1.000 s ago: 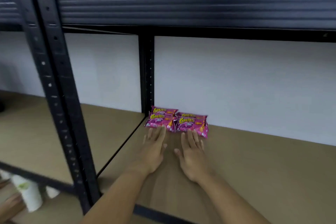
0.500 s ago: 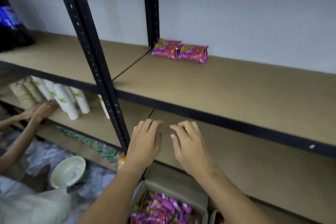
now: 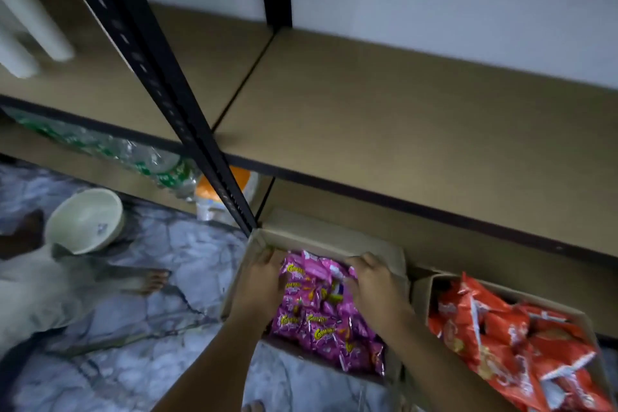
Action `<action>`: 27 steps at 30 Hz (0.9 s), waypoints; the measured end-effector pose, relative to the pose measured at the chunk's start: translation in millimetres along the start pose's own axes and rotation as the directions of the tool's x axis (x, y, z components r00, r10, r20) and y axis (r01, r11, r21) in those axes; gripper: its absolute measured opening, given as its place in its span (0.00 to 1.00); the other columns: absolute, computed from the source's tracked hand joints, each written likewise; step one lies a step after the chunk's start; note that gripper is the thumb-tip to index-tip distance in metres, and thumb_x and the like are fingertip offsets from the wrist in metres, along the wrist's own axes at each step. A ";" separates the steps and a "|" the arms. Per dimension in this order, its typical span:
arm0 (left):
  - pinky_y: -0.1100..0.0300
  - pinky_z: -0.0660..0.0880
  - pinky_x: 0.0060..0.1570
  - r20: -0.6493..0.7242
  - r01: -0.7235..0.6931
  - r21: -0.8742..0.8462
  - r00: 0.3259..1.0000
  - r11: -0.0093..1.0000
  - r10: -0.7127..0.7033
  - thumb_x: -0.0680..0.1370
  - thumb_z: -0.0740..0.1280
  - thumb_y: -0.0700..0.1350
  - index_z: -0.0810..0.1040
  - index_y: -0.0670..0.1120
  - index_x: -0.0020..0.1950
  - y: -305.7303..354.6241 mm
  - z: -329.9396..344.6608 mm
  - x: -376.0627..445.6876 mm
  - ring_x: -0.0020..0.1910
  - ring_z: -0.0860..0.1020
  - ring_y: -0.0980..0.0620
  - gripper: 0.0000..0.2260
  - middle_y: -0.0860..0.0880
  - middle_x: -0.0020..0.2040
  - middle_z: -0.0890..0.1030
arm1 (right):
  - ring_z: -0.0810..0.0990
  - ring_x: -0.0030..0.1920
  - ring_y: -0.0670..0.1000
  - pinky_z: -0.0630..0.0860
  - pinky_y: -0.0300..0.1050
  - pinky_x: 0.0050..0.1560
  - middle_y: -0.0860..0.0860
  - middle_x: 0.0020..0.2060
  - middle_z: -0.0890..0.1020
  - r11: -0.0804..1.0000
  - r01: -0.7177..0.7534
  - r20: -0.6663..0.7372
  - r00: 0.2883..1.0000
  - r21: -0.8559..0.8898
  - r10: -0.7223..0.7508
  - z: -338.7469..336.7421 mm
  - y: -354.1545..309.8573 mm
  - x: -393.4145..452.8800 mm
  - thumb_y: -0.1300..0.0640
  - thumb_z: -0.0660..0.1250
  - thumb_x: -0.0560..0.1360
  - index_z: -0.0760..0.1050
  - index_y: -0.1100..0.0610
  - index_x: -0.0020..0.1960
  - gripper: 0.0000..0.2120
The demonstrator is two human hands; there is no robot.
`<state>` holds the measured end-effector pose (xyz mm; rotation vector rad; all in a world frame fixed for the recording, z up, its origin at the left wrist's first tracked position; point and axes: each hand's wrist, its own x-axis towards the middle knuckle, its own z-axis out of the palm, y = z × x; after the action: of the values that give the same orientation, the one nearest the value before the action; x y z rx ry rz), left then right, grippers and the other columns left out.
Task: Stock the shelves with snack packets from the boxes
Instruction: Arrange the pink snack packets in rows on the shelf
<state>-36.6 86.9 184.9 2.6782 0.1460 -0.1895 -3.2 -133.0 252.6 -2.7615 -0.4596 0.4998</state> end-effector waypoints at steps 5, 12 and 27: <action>0.48 0.74 0.62 0.078 -0.033 0.107 0.997 0.994 0.024 0.75 0.67 0.34 0.75 0.47 0.70 -60.1 107.8 40.8 0.67 0.73 0.42 0.23 0.44 0.67 0.77 | 0.70 0.68 0.51 0.68 0.44 0.68 0.52 0.67 0.73 1.000 -0.007 0.131 0.991 0.006 0.006 126.2 35.9 53.0 0.50 0.64 0.80 0.69 0.55 0.72 0.22; 0.51 0.57 0.77 0.337 -0.345 0.342 0.913 0.874 0.229 0.75 0.66 0.33 0.63 0.45 0.78 -123.8 218.2 97.5 0.79 0.56 0.45 0.32 0.47 0.78 0.63 | 0.65 0.72 0.53 0.60 0.48 0.75 0.51 0.72 0.70 0.994 0.106 0.245 0.964 -0.006 -0.101 265.9 55.2 106.8 0.43 0.66 0.77 0.66 0.55 0.75 0.30; 0.50 0.64 0.70 0.377 -0.399 0.496 0.899 0.771 0.223 0.76 0.66 0.38 0.67 0.44 0.74 -135.8 234.8 95.9 0.72 0.65 0.42 0.25 0.43 0.70 0.69 | 0.69 0.68 0.56 0.67 0.53 0.70 0.51 0.66 0.73 0.987 0.134 0.109 0.986 -0.091 -0.123 314.6 73.1 106.1 0.59 0.75 0.69 0.67 0.53 0.74 0.36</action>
<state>14.0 111.2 -97.2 3.1519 -0.5452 -0.6110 -10.2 -88.9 -84.4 -2.7847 -0.7001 0.6053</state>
